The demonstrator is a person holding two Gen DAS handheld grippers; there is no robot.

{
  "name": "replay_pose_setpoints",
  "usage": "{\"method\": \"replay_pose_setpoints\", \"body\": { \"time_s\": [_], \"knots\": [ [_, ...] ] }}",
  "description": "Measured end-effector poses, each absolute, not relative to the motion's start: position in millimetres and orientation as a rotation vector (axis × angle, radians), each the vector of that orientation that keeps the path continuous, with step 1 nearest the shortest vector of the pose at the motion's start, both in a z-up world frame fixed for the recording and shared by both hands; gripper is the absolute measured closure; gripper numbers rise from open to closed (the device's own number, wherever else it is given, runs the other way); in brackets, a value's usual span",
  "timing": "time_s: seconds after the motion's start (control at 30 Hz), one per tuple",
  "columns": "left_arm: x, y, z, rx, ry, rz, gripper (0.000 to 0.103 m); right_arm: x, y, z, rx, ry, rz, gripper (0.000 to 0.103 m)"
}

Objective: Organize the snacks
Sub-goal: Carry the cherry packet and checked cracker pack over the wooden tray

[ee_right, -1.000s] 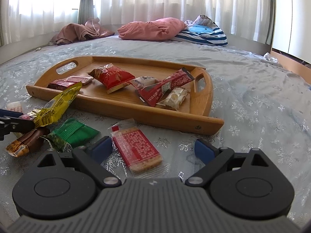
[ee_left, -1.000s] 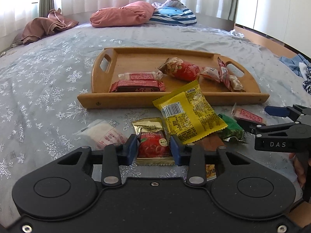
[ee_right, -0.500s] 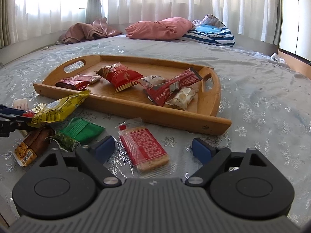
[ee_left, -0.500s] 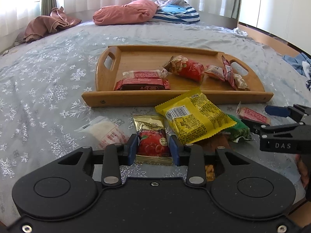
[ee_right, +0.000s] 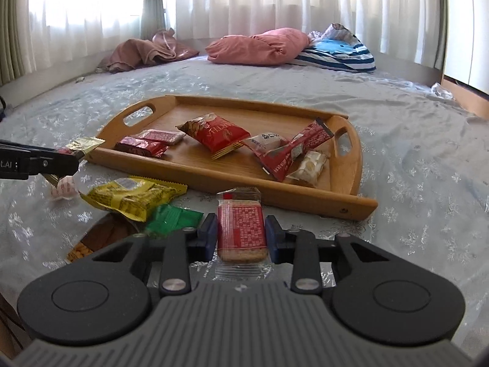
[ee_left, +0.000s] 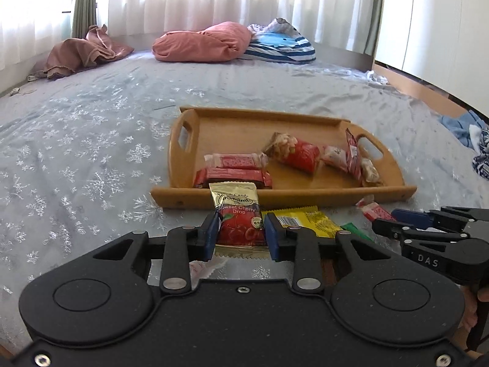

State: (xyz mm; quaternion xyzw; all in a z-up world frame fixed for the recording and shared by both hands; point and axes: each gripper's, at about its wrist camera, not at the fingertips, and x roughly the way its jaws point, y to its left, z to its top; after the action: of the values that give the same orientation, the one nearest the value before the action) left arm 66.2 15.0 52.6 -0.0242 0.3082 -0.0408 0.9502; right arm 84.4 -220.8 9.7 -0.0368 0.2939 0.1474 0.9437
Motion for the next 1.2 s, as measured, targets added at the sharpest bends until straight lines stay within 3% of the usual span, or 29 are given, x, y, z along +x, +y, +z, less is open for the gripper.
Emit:
{"method": "replay_pose_setpoints", "body": {
  "time_s": [0.7,1.2],
  "knots": [
    [164,36,110,-0.078,0.558,-0.134,0.072,168,-234,81,0.099,0.549,0.208,0.066],
    [273,45,52,-0.134,0.749,-0.107,0.072,277,-200,46,0.176,0.718,0.216,0.066]
  ]
}}
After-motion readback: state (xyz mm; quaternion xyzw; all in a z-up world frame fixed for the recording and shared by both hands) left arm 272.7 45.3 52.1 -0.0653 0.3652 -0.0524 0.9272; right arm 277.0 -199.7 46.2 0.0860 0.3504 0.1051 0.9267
